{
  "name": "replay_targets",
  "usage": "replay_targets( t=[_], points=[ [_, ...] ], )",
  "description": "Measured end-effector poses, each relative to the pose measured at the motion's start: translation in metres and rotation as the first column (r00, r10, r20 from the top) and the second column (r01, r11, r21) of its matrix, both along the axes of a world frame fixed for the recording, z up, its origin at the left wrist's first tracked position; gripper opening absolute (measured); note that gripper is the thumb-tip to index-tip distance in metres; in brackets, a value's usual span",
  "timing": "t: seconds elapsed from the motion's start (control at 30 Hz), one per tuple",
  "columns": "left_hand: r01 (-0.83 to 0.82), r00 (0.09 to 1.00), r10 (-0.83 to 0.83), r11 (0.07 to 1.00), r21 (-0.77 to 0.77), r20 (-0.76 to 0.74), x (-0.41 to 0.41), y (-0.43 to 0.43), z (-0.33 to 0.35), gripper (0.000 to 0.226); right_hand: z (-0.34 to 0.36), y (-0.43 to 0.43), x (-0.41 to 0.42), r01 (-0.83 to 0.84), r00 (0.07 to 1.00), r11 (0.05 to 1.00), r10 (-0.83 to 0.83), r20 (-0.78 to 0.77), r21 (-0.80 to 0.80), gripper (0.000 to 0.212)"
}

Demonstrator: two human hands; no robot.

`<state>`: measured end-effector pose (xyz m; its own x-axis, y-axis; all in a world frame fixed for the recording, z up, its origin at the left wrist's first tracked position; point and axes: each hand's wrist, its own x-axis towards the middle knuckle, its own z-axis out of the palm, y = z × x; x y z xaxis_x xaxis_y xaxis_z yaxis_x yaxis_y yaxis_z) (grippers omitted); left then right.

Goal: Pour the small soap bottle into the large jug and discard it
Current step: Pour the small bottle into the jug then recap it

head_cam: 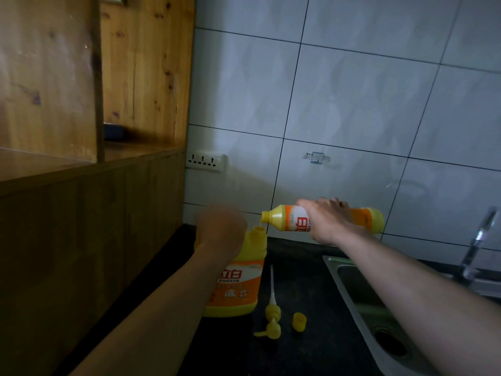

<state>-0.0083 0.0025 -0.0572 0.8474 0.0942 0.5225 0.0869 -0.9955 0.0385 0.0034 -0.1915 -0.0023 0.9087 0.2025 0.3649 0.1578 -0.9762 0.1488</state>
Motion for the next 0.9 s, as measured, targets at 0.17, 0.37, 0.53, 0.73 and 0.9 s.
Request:
replay_targets(
  t=[0.17,0.37,0.53,0.73,0.9],
  points=[
    [0.001,1.000,-0.001,1.000,-0.018,0.009,0.0014,0.0008,-0.0016,0.029,-0.0004,0.0009,0.0003,-0.004,1.000,1.000,0.004,0.002,-0.006,0.048],
    [-0.007,1.000,0.008,1.000,-0.023,0.030,0.0023,0.0008,-0.0026,0.028,-0.0009,0.0011,0.0008,-0.007,1.000,1.000,0.008,0.003,-0.013,0.048],
    [-0.003,1.000,0.003,1.000,-0.013,0.028,0.0018,0.0008,-0.0016,0.027,0.0016,0.0021,0.0008,-0.009,1.000,1.000,0.009,0.014,-0.028,0.048],
    [-0.007,1.000,0.007,1.000,-0.003,0.030,0.0010,0.0006,-0.0016,0.027,0.0023,0.0029,0.0005,-0.007,1.000,0.999,0.008,0.010,-0.039,0.049],
    [-0.003,1.000,0.003,1.000,-0.008,0.026,0.0006,0.0004,-0.0008,0.026,0.0035,0.0034,0.0008,-0.009,1.000,0.999,0.010,0.008,-0.036,0.050]
  ],
)
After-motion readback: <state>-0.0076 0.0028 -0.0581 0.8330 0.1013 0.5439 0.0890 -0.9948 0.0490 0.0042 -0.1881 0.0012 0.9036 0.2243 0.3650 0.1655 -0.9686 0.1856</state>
